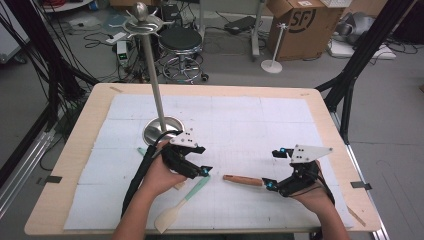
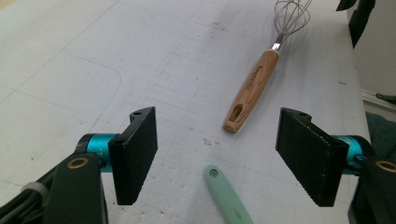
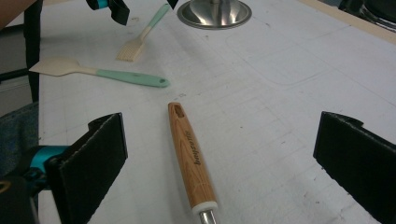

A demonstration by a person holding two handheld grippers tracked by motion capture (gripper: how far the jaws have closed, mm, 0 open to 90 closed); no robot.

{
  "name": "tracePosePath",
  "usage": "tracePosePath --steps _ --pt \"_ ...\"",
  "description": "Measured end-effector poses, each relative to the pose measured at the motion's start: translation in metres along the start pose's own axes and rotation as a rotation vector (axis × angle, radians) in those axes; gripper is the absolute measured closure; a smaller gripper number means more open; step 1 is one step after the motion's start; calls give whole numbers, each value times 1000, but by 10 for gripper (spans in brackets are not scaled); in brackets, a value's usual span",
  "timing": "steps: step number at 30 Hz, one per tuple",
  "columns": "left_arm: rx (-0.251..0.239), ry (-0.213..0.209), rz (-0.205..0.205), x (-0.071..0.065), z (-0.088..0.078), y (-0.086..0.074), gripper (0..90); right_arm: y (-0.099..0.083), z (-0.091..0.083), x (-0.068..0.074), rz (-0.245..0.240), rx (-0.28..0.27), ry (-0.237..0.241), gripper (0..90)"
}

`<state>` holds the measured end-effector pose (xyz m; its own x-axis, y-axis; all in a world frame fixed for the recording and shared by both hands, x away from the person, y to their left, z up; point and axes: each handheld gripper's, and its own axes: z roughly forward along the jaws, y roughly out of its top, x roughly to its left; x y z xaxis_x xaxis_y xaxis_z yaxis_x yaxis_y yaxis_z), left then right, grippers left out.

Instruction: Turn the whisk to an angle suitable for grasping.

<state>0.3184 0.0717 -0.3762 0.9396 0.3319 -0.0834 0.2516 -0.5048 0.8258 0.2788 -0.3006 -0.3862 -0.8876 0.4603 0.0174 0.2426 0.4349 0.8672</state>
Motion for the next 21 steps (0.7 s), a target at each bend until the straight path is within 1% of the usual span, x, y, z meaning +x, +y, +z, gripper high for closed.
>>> tracePosePath --steps 1,3,5,8,10,12,18,20,21 --pt "-10 -2 -6 1 -1 0 290 0 0 0 -5 2 -1 22" --pt "-23 14 -7 1 -5 -1 258 0 0 1 0 7 3 22" --pt "-30 17 -7 2 -9 -1 238 0 1 1 0 10 6 22" --pt "-54 10 -15 1 -15 -2 212 -1 2 -1 -1 16 6 22" --pt "-59 10 -5 1 -18 -3 197 -1 2 -1 3 13 6 22" --pt "-68 -4 3 2 -21 -5 180 -1 2 -2 6 17 5 22" --pt "-87 -2 -4 4 -27 -8 133 -1 2 -2 9 18 8 22" --pt "-96 -7 -11 5 -29 -10 119 -1 2 -2 7 18 8 22" --pt "-104 -16 -12 6 -30 -12 111 -1 2 -2 10 18 9 22"
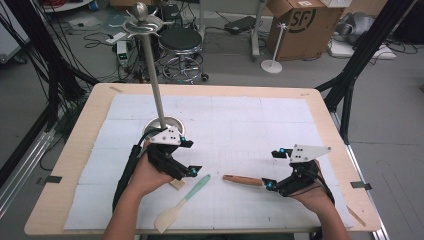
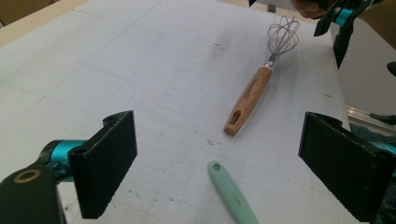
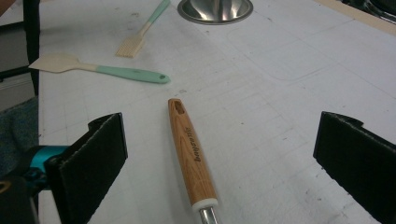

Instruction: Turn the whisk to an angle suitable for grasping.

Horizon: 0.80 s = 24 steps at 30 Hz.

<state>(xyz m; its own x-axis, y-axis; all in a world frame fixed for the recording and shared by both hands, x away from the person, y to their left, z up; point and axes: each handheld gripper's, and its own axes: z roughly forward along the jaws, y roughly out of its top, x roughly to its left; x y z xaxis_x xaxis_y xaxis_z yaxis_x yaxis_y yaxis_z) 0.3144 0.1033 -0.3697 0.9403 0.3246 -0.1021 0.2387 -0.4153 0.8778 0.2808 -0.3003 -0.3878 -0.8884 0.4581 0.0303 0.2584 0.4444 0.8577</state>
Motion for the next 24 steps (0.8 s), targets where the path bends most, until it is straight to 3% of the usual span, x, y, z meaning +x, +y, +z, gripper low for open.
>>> tracePosePath --steps 11,16,24 --pt "-59 -50 -3 1 -5 0 63 -1 1 0 1 20 2 22" --pt "-55 -36 -23 4 -7 -2 16 -2 2 0 7 27 5 22" --pt "-49 -5 -10 4 -9 -1 16 -3 4 0 9 36 7 22"
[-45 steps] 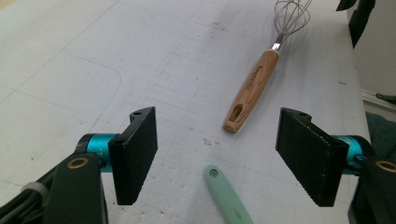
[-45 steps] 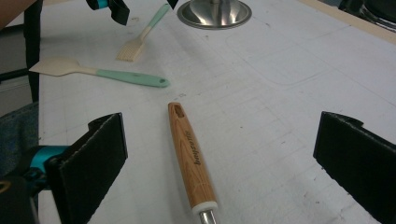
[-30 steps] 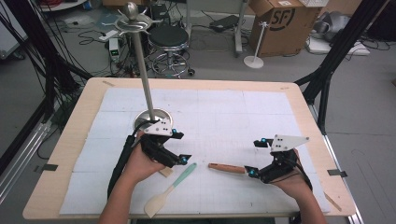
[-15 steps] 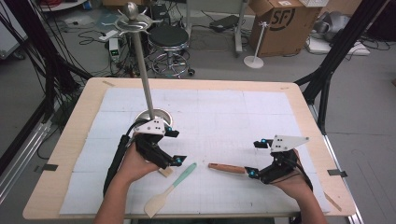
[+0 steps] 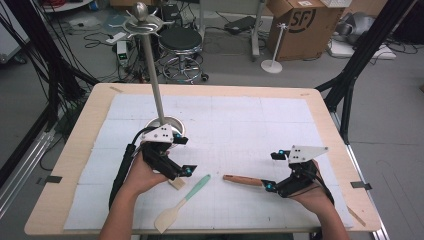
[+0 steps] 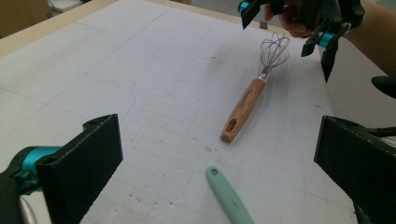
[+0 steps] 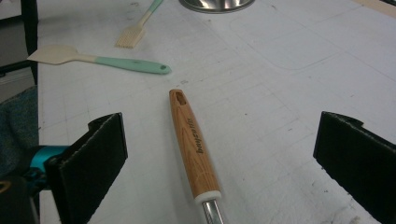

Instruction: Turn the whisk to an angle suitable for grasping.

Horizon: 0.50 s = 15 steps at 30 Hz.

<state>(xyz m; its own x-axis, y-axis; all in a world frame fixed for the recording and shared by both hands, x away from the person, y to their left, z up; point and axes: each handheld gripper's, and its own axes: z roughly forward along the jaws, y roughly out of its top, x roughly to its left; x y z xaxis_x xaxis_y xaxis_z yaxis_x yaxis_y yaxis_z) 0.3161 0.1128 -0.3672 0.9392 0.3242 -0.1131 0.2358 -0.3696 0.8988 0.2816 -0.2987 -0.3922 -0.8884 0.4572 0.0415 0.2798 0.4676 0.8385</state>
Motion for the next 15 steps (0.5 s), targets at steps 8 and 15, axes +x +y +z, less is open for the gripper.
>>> tracePosePath --steps 8,15 --pt "12 0 -2 0 2 0 16 0 0 0 8 -11 23 22" --pt "17 7 -6 -1 3 0 16 0 0 1 2 -2 20 22"
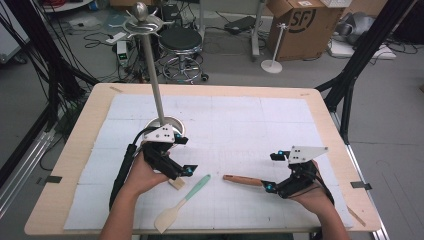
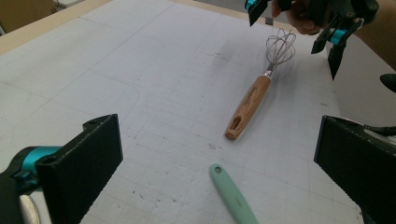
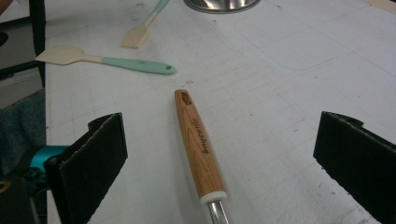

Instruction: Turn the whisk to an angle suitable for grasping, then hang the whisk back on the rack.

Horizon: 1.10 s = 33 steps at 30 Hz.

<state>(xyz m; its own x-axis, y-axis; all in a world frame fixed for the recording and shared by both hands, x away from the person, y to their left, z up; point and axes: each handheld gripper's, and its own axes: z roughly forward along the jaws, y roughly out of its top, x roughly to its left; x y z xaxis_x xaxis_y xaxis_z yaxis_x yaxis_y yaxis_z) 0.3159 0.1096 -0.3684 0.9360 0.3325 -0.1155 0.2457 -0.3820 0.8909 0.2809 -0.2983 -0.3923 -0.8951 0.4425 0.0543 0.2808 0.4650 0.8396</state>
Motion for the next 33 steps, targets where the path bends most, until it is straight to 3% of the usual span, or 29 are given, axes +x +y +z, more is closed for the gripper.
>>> tracePosePath --steps 10,17,28,33 --pt "-8 -3 -2 1 -4 0 16 2 0 1 4 3 -11 22" --pt "16 30 -13 4 -6 -2 16 3 -1 2 13 22 -14 22" --pt "-23 26 -26 6 -20 -2 16 16 3 1 14 58 -27 26" --pt "-33 25 -25 5 -23 -1 16 25 14 -1 4 168 -22 26"
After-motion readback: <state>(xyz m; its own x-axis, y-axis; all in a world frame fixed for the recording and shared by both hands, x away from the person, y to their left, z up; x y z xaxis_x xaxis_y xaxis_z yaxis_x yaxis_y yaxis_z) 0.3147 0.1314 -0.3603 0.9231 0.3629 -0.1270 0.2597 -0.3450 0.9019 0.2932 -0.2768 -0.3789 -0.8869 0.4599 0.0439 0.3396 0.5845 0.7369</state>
